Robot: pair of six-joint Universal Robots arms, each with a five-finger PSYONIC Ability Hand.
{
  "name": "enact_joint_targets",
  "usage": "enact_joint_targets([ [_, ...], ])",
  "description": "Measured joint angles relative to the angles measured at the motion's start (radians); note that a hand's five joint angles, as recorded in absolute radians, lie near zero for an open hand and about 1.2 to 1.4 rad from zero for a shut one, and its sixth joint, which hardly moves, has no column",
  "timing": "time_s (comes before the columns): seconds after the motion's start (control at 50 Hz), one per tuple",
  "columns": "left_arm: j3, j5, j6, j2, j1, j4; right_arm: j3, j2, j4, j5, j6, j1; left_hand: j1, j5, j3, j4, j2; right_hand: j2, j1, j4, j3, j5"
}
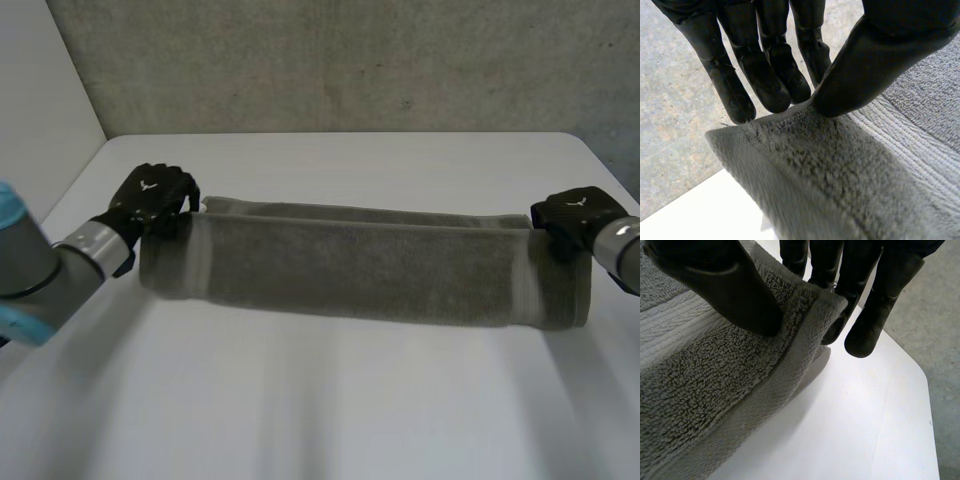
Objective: Fold the towel.
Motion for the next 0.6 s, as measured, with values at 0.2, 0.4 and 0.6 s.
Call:
enact_joint_targets([
  [0.2,0.372,-0.103,-0.001,-0.261,-0.060,-0.108,-0.200,0.200,-0.130,0.075,0.121,0.076,0.000,0.002,0.000,0.000,0.000,0.000,0.000,0.000,0.000,0.005],
  [0.4,0.570,-0.123,0.000,-0.409,-0.079,-0.147,-0.343,0.343,-0.236,0.134,0.133,0.105,0.000,0.003,0.000,0.000,0.000,0.000,0.000,0.001,0.000,0.005],
  [0.6,0.624,-0.131,-0.001,-0.434,-0.095,-0.143,-0.454,0.423,-0.233,0.171,0.129,0.116,-0.849,-0.898,-0.875,-0.904,-0.907,-0.809,-0.792,-0.770,-0.772,-0.805],
])
